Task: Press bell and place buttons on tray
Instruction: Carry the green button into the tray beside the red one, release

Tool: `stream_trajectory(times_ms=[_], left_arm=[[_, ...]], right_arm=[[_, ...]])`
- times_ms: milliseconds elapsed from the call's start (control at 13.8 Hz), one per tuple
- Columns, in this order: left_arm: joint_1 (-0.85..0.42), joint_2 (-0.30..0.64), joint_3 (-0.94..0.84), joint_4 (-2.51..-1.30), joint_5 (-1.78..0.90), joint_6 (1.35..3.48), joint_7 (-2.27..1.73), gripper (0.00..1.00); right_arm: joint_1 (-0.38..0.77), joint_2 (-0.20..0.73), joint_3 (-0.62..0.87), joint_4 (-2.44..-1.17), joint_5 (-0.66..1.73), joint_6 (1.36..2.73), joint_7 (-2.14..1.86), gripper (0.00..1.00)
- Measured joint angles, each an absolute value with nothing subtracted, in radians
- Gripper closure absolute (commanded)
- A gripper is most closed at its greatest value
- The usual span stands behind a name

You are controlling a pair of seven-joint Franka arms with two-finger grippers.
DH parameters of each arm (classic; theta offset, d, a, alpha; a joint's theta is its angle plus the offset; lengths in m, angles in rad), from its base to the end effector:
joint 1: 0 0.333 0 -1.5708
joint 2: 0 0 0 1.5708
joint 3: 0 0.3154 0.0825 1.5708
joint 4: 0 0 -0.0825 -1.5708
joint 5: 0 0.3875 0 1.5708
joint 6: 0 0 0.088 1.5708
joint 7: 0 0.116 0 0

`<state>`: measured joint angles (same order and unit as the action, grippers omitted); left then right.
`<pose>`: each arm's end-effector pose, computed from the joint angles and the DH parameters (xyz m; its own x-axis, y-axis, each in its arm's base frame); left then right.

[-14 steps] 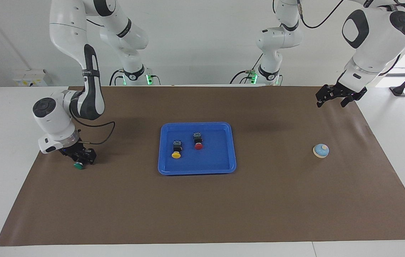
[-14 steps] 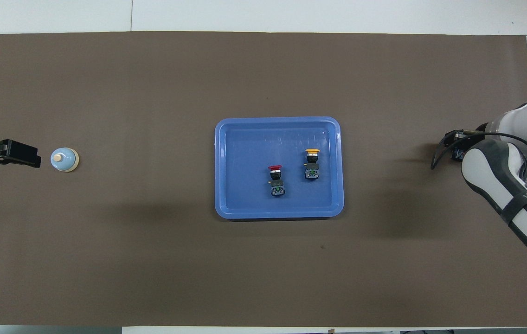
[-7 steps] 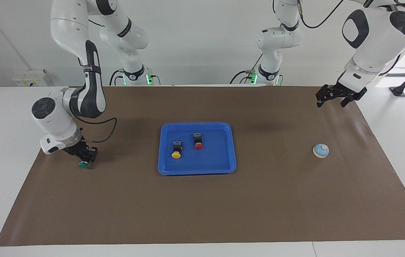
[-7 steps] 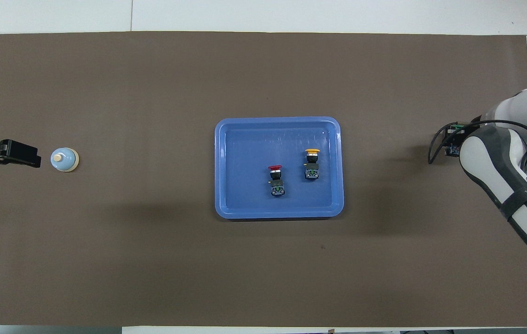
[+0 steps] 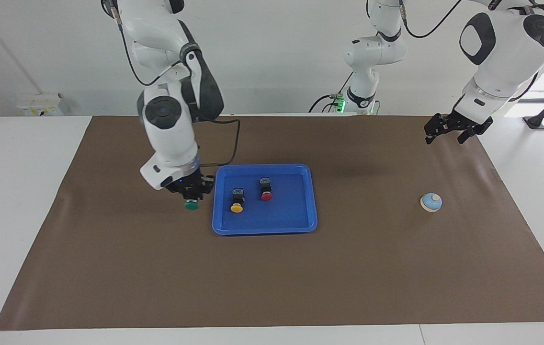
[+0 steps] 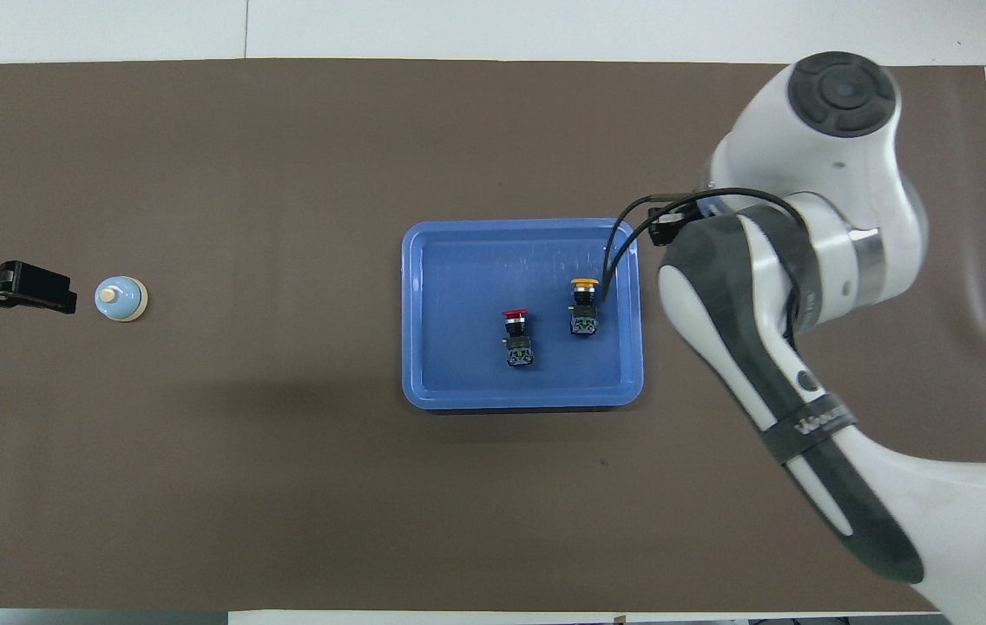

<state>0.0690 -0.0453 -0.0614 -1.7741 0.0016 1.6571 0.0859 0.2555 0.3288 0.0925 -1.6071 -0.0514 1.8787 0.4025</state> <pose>0.5433 0.0037 0.5503 0.9944 -0.0781 -0.0718 -0.0782 -0.9969 0.0018 0.6168 0.2129 0.4235 0.9981 -0.0425 -0.0442 -0.0408 -0.9984 0.0386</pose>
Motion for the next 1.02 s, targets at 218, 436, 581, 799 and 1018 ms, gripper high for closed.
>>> stream_trajectory(times_ms=[218, 436, 581, 799, 1018], left_arm=[[0.069, -0.045, -0.061, -1.774, 0.002, 1.657, 0.086, 0.0], [0.069, -0.045, -0.061, -1.774, 0.002, 1.657, 0.086, 0.0], [0.069, -0.045, -0.061, -1.774, 0.002, 1.657, 0.086, 0.0], [0.069, -0.045, -0.061, -1.774, 0.002, 1.657, 0.086, 0.0], [0.069, -0.045, -0.061, -1.774, 0.002, 1.657, 0.086, 0.0]], right_arm=[[0.415, 0.365, 0.092, -1.587, 0.019, 1.879, 0.491, 1.0], [0.554, 0.444, 0.09, -1.54, 0.022, 1.892, 0.533, 1.0], [0.604, 0.499, 0.089, -1.515, 0.022, 1.962, 0.564, 1.0], [0.614, 0.545, 0.089, -1.512, 0.022, 2.027, 0.566, 1.0], [0.622, 0.576, 0.088, -1.53, 0.022, 2.066, 0.566, 1.0]])
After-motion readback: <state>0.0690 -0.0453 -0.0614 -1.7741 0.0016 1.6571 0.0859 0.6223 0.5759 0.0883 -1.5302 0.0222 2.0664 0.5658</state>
